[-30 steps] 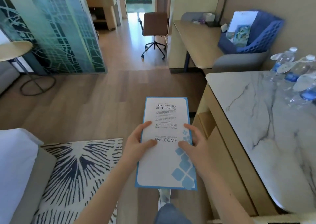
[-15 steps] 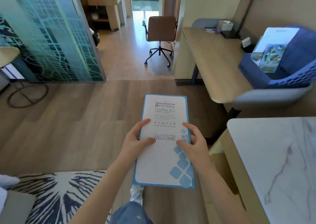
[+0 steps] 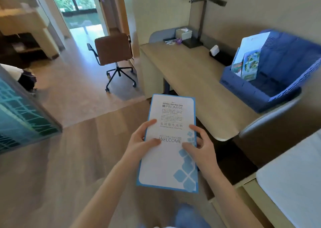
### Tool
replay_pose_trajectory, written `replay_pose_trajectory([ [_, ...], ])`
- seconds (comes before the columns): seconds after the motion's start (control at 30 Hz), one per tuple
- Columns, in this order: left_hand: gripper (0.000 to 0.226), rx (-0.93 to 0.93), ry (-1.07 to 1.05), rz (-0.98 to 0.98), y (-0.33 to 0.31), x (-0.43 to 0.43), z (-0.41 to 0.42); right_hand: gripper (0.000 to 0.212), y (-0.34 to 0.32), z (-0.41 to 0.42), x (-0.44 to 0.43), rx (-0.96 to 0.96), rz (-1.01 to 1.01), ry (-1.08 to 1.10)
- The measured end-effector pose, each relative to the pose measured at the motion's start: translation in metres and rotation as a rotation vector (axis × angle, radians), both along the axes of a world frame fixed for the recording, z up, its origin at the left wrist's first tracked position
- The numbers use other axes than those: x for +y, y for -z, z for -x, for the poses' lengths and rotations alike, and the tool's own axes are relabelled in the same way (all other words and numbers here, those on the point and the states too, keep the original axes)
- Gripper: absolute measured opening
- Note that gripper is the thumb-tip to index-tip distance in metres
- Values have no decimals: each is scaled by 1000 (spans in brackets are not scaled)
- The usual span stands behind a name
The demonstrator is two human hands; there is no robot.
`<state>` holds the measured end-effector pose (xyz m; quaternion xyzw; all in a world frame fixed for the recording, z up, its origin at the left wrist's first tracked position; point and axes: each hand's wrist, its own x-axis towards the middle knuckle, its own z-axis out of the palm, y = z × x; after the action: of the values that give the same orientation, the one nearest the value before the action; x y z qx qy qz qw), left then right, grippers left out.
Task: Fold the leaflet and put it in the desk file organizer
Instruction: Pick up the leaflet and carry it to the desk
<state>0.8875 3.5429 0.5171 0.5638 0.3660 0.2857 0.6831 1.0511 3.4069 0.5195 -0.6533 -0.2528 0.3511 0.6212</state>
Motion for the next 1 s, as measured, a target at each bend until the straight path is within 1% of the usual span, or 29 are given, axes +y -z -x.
replay_pose_trajectory([
  [0.13, 61, 16, 134, 0, 9, 67, -60, 53, 7, -42, 49, 11, 30, 126],
  [0.33, 61, 54, 253, 5, 25, 156, -158, 56, 31, -120, 123, -7, 55, 270],
  [0.53, 62, 69, 387, 30, 8, 228, -257, 55, 23, -192, 180, 1, 56, 420],
  [0.73, 64, 38, 595, -13, -4, 271, -355, 53, 12, -255, 208, -51, 65, 623],
  [0.83, 64, 61, 689, -16, 2, 284, -397, 52, 13, -274, 216, -55, 79, 702],
  [1.0, 66, 103, 913, -34, 17, 313, -467, 53, 26, -298, 241, -24, 91, 936],
])
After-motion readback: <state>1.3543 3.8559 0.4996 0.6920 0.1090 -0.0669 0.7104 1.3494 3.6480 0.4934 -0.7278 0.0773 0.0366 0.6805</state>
